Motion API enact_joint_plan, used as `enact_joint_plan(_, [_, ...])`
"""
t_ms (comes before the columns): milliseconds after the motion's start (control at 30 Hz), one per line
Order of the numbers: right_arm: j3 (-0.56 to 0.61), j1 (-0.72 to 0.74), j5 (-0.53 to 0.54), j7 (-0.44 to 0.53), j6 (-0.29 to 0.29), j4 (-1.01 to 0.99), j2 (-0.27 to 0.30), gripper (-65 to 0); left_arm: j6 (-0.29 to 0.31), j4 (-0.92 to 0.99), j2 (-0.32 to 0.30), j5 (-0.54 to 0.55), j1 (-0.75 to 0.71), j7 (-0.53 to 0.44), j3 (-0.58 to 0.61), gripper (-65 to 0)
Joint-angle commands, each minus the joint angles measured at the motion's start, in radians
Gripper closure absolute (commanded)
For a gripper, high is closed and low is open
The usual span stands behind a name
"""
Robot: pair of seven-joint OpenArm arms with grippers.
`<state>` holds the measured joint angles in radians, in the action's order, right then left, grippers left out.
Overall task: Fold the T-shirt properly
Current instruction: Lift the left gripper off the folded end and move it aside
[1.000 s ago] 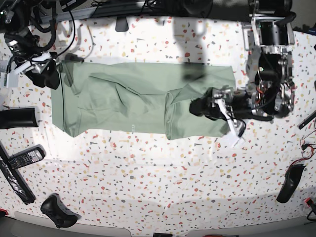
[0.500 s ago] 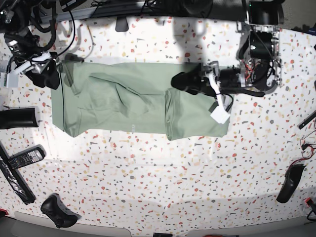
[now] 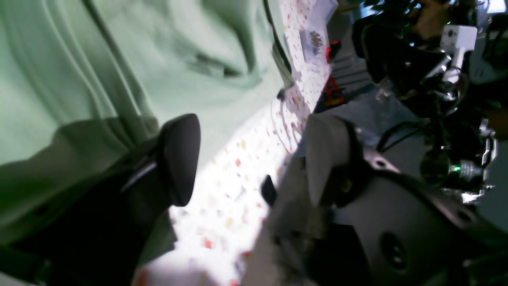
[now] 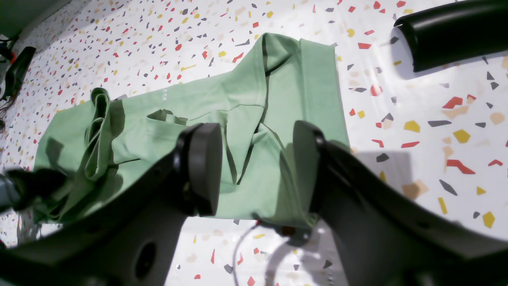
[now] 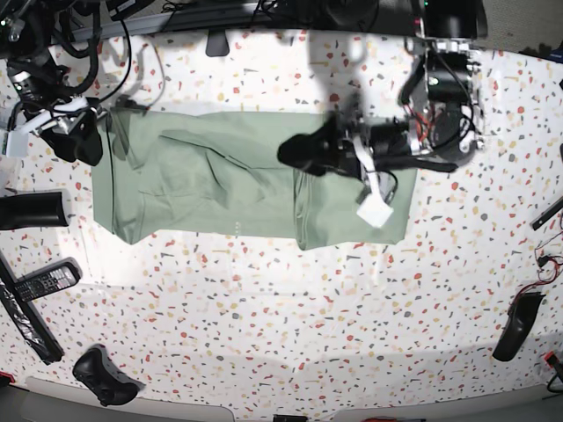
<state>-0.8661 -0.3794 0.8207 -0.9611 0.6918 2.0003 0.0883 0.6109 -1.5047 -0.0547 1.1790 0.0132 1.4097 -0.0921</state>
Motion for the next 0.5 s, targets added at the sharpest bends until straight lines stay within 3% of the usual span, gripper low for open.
enact_joint_plan(0, [-0.004, 0.002, 0.028, 0.029, 0.006, 0.02, 0.011, -28.6, 0.008, -0.043, -0.002, 0.033, 0.027, -0.013, 0.001, -38.2])
enact_joint_plan(233, [-0.004, 0.002, 0.028, 0.029, 0.006, 0.02, 0.011, -28.6, 0.011, -0.186, -0.045, -0.191, 0.04, -0.013, 0.002, -38.3])
enact_joint_plan(467, [-0.004, 0.002, 0.028, 0.026, 0.006, 0.02, 0.011, -28.6, 0.011, -0.186, -0.048, -0.369, -0.093, -0.03, 0.002, -38.2])
